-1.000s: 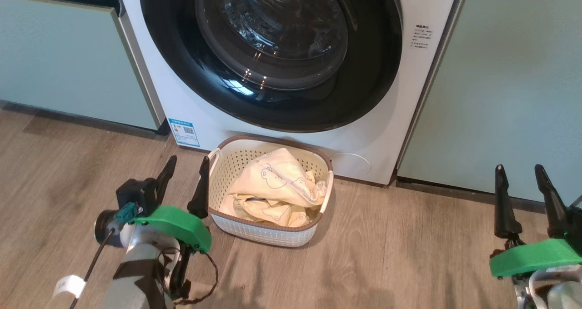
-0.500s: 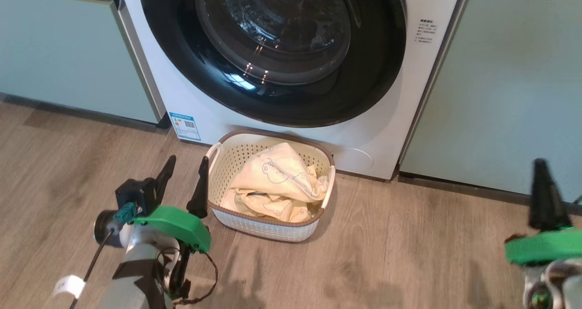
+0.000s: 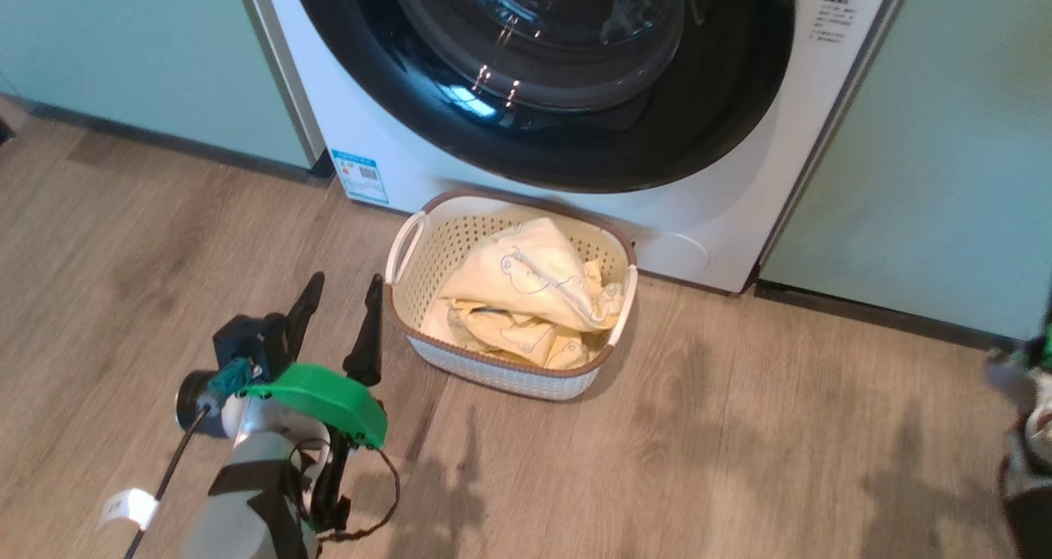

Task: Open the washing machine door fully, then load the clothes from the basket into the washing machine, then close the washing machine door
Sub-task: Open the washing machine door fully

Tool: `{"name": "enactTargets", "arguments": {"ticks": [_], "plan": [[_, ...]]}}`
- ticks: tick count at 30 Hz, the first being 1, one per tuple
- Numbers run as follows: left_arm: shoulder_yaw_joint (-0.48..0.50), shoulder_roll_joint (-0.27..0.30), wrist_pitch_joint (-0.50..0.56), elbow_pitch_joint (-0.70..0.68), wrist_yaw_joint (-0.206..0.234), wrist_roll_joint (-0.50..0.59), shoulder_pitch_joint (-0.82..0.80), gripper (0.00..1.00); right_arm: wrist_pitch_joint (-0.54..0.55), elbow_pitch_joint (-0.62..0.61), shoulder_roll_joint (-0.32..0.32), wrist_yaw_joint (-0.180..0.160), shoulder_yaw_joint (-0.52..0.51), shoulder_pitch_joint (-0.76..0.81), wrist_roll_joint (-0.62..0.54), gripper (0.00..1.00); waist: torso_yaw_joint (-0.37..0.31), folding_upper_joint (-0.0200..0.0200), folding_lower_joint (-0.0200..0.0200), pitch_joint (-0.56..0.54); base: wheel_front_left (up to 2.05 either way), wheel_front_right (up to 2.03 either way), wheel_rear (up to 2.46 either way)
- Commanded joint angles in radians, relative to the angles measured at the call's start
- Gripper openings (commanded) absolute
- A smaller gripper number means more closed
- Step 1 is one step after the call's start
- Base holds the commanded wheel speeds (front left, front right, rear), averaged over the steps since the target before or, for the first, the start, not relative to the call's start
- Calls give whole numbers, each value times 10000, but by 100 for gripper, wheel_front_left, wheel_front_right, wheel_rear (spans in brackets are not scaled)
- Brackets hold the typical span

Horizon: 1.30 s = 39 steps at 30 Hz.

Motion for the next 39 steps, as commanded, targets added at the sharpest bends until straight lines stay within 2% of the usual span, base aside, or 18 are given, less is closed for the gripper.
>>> {"name": "enactTargets", "arguments": {"ticks": [1, 5, 11, 17, 29, 39], "plan": [[283, 125, -65, -349, -8, -91, -570, 100, 233, -228, -460, 39, 273, -808, 590, 0, 147, 0, -1, 202, 0, 0, 0], [174, 123, -65, -373, 6, -229, -666, 100, 797, 4, -1014, 39, 364, -1509, 1760, 0, 286, 0, -1, 463, 0, 0, 0], [-10, 122, -65, -402, 46, -383, -799, 100, 1817, 395, -1573, 39, 448, -2351, 2738, 0, 479, 0, -1, 788, 0, 0, 0], [-265, 121, -65, -428, 128, -493, -955, 100, 3919, 1112, -2147, 39, 535, -3507, 3772, 0, 705, 0, -1, 1247, 0, 0, 0], [-676, 120, -65, -450, 187, -604, -1346, 100, 6221, 2263, -2717, 39, 1118, -5835, 3820, 0, 1100, 0, -1, 2115, 0, 0, 0], [-1005, 120, -65, -530, 290, -774, -1481, 100, 7273, 3105, -2723, 39, 1682, -7549, 3545, 0, 1518, 0, -1, 2526, 0, 0, 0]]}}
